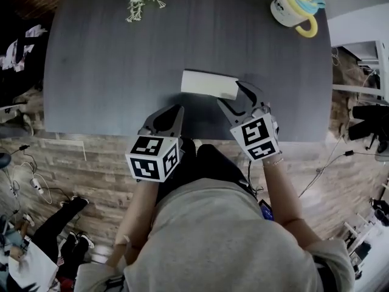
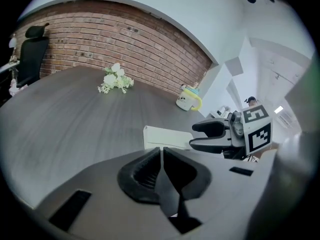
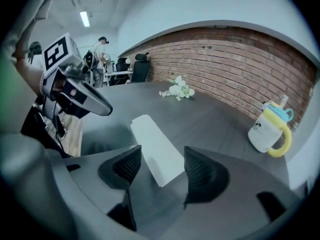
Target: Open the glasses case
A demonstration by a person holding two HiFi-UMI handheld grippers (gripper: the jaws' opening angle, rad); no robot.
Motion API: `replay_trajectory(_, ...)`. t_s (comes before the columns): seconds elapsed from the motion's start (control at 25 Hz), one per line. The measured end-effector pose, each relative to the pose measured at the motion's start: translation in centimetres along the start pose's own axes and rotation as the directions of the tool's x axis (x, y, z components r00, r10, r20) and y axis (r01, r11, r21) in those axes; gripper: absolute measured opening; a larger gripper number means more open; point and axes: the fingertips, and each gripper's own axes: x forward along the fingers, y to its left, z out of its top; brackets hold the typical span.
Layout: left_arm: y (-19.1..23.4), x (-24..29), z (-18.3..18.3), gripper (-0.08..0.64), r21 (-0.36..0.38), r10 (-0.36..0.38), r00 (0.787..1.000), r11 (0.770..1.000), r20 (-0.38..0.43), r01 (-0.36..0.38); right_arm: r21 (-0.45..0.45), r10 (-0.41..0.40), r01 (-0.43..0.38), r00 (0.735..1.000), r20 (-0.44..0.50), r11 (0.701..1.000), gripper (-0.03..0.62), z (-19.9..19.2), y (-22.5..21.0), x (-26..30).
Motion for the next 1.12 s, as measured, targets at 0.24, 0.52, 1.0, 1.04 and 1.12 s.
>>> replay_trajectory(0.24, 0.8, 0.7, -0.4, 0.035, -0.015, -0.012, 1.0, 1.0, -0.013, 0.012, -0.152, -0.022, 0.009, 0.996, -0.085, 0.988, 0.322, -1.6, 0.4, 2.1)
replay_trajectory(0.52, 0.9, 1.2, -0.5, 0.035, -0.012, -0.035, 0.999, 0.999, -0.03, 0.035, -0.234, -0.045, 0.015, 0.991, -0.123, 0.972, 0.301, -2.3, 0.1, 2.8)
replay_trajectory(1.0, 0.8, 1.8, 0.1, 0.035, -0.004, -0.059, 0.998, 0.998, -0.019, 0.059, -0.175, 0.021, -0.037, 0.996, -0.092, 0.984, 0.158, -0.4, -0.2, 1.7)
replay_trajectory(1.04, 0.8, 1.7, 0.2, 0.035, -0.002, -0.062, 0.998, 0.998, -0.018, 0.062, -0.171, 0.024, -0.038, 0.996, -0.085, 0.985, 0.148, -0.1, -0.3, 1.7)
replay_trajectory(1.12, 0.7, 1.6, 0.4, 0.035, 0.003, -0.069, 0.997, 0.998, -0.016, 0.07, -0.175, 0.032, -0.046, 0.996, -0.085, 0.984, 0.137, 0.2, -0.4, 1.6)
